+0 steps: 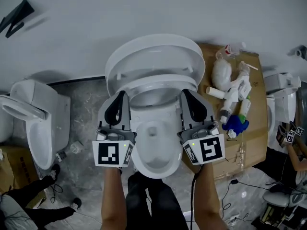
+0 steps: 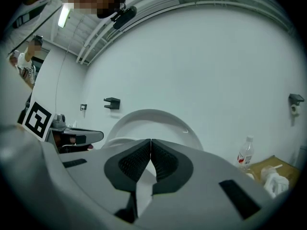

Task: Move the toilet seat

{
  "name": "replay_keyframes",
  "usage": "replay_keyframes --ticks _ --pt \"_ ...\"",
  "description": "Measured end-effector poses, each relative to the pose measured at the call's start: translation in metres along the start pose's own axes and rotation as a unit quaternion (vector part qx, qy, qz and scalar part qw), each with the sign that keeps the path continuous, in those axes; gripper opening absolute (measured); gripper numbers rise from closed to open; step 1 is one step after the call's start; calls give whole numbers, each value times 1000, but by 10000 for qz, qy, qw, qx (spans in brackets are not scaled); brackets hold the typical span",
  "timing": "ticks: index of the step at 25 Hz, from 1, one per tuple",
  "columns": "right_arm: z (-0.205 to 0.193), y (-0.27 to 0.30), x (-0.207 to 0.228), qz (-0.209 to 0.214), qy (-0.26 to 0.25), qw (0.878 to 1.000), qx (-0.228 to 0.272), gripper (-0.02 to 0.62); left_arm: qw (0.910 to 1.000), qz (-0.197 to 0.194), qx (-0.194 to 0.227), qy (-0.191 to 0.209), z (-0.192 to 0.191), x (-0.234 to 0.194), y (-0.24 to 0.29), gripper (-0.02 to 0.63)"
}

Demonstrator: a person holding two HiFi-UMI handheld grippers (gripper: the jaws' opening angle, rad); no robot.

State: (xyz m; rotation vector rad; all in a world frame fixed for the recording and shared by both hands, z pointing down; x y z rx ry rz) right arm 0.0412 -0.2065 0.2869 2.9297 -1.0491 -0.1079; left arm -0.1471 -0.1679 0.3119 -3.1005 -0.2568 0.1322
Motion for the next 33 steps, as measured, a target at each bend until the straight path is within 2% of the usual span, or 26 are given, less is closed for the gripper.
replay_keyframes --ticks 11,19,24,33 --pt "-14 -57 -27 -242 116 9996 -31 14 9994 -357 19 -8 -10 27 -52 9" --pt "-46 -91 -43 -448 230 9985 -215 12 9980 -548 -255 -192 -37 43 -81 9" --pt "-56 -103 -51 -516 280 9980 -252 12 9977 -655 -154 1 -44 47 -92 9" --pt "-56 -113 -63 -532 216 9980 -279 12 9973 -718 -134 5 -43 50 -105 9"
Point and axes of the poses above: the fingertips, and each gripper's own axes: y forward along the fingers, x to its right, z out of its top, the point moved 4 cm from there along -y, backward along the fingers, and after that the axes turned 2 degrees about x, right-handed, at the moved point
